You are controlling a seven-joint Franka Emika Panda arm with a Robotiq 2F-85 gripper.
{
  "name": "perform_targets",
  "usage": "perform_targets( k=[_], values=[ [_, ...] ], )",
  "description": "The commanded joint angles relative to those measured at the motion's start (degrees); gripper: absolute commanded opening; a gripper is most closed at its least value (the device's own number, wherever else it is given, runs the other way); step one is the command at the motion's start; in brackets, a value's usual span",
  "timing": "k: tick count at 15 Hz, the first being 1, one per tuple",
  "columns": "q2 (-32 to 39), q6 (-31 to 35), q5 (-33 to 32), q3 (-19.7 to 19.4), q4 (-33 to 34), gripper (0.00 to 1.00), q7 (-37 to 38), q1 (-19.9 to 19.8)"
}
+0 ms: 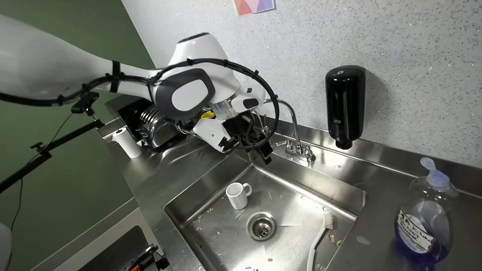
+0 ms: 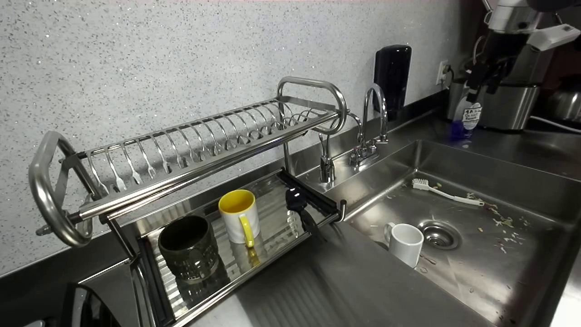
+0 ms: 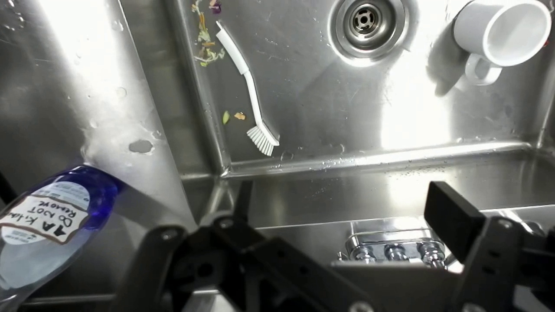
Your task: Push the right tap lever forward
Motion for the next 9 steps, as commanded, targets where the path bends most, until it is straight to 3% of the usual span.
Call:
perform_targets(
  k=[1,3,9],
  values=[
    [-0.2,-0.1,-0.1,0.3,0.1,1.00,0.0,-0.3],
    [0.2,2.9,-1.3,-0.1,0.2,1.00,1.7,-0.3],
    [12.5,7.8,6.8,3.4,9.1,1.00,-18.7,-3.4]
  ],
)
